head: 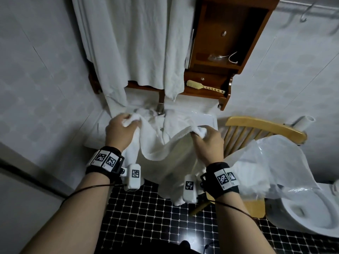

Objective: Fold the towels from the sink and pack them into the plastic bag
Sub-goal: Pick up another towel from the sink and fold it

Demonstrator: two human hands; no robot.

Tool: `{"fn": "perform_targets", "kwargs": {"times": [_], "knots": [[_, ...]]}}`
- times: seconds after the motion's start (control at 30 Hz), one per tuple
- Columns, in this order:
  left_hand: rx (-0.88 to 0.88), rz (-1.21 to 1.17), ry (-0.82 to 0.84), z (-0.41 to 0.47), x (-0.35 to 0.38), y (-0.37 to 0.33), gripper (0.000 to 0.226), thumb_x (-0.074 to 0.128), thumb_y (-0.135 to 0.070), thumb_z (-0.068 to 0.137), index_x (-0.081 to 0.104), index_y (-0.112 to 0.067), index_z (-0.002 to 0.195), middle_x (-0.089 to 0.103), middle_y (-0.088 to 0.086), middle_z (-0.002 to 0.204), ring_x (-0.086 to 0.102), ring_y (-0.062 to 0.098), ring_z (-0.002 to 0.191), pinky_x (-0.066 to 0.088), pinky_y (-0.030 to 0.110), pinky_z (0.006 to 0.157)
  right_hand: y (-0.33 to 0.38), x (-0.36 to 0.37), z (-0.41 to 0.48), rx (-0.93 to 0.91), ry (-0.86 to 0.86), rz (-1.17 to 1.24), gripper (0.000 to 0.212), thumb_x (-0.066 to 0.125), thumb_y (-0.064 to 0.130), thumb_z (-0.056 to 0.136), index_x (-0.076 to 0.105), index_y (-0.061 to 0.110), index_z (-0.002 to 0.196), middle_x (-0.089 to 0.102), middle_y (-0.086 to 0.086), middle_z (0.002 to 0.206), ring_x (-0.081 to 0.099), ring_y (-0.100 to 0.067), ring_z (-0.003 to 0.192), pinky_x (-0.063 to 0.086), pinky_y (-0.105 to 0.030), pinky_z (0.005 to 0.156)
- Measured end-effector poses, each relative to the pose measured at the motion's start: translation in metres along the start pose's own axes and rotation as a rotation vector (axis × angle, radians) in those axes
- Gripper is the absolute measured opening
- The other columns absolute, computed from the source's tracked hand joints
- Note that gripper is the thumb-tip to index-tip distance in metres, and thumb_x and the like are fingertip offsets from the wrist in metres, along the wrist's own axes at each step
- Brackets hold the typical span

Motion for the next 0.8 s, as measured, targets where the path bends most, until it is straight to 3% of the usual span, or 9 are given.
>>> {"fn": "perform_targets", "kwargs": {"times": [0.13,0.2,0.27,0.33,0.4,0.47,0.6,0.7,0.8], "knots": [[0.030,0.089,0.299,-0.014,0.026,0.000,0.026,0.068,-0.039,0.095,0.075,-0.016,0.083,0.073,0.003,0.082,0.071,0.026,0.089,0.046,0.034,0.069,-0.001,0.023,-0.010,0.012,0.130,-0.054,0.039,0.070,0.029,0.091,0.070,0.029,0.130,0.069,0.011,0.089,0.069,-0.015,0.095,0.044,-0.018,0.081],[0.045,0.047,0.396,-0.023,0.035,-0.007,0.028,0.071,-0.039,0.094,0.076,-0.015,0.080,0.074,0.006,0.079,0.070,0.021,0.083,0.047,0.033,0.070,0.002,0.045,-0.016,-0.024,0.360,-0.051,0.064,0.083,0.029,0.081,0.060,0.035,0.140,0.066,0.016,0.085,0.068,-0.005,0.084,0.044,-0.006,0.070],[0.052,-0.029,0.495,-0.032,0.044,-0.018,0.031,0.075,-0.042,0.087,0.077,-0.012,0.079,0.074,0.011,0.082,0.067,0.015,0.076,0.046,0.033,0.072,0.010,0.075,-0.032,-0.071,0.605,-0.037,0.086,0.095,0.042,0.070,0.053,0.043,0.145,0.069,0.013,0.098,0.067,-0.003,0.086,0.050,-0.009,0.072],[0.053,-0.103,0.594,-0.040,0.052,-0.030,0.040,0.077,-0.047,0.075,0.076,-0.007,0.083,0.074,0.015,0.083,0.065,0.013,0.074,0.046,0.033,0.073,0.011,0.095,-0.037,-0.138,0.596,-0.055,0.064,0.090,0.055,0.071,0.066,0.037,0.127,0.075,0.013,0.101,0.070,-0.004,0.091,0.058,-0.025,0.080],[0.110,-0.114,0.659,-0.044,0.058,-0.042,0.037,0.085,-0.041,0.067,0.074,-0.015,0.091,0.073,0.012,0.087,0.065,0.013,0.076,0.047,0.032,0.073,0.012,0.099,-0.035,-0.159,0.501,-0.118,0.028,0.079,0.049,0.085,0.071,0.022,0.088,0.073,0.007,0.079,0.068,-0.011,0.078,0.055,-0.036,0.072],[0.170,-0.008,0.648,-0.040,0.056,-0.046,0.047,0.090,-0.027,0.065,0.062,-0.031,0.103,0.071,0.006,0.096,0.064,0.013,0.078,0.050,0.029,0.068,0.010,0.093,-0.028,-0.099,0.461,-0.146,0.038,0.071,0.040,0.091,0.057,0.016,0.065,0.061,0.003,0.063,0.058,-0.019,0.067,0.042,-0.033,0.062],[0.164,0.181,0.623,-0.027,0.056,-0.025,0.052,0.084,-0.010,0.071,0.055,-0.035,0.107,0.065,-0.003,0.106,0.066,0.018,0.090,0.056,0.034,0.072,0.004,0.068,-0.014,0.013,0.375,-0.019,0.044,0.065,0.036,0.096,0.055,0.011,0.062,0.062,0.002,0.063,0.055,-0.017,0.062,0.040,-0.034,0.061],[0.130,0.165,0.405,-0.012,0.044,-0.012,0.017,0.077,-0.016,0.081,0.066,-0.028,0.085,0.068,-0.008,0.087,0.066,0.019,0.088,0.046,0.029,0.069,0.005,0.057,-0.006,0.075,0.350,0.274,0.045,0.071,0.023,0.096,0.051,0.017,0.056,0.050,0.008,0.052,0.044,-0.009,0.050,0.036,-0.028,0.052],[0.109,0.195,0.245,-0.005,0.030,-0.008,0.019,0.057,-0.011,0.093,0.065,-0.013,0.076,0.062,0.004,0.071,0.059,0.031,0.078,0.042,0.036,0.064,0.009,0.044,-0.002,0.137,0.288,0.448,0.042,0.072,0.025,0.098,0.061,0.009,0.061,0.054,0.003,0.054,0.047,-0.013,0.052,0.036,-0.028,0.052]]}}
Point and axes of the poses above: each hand's wrist, its own z-axis towards the middle knuckle, its own x-axis out of the palm, y = z × x, the point moved 8 cm from there along z, towards the middle knuckle
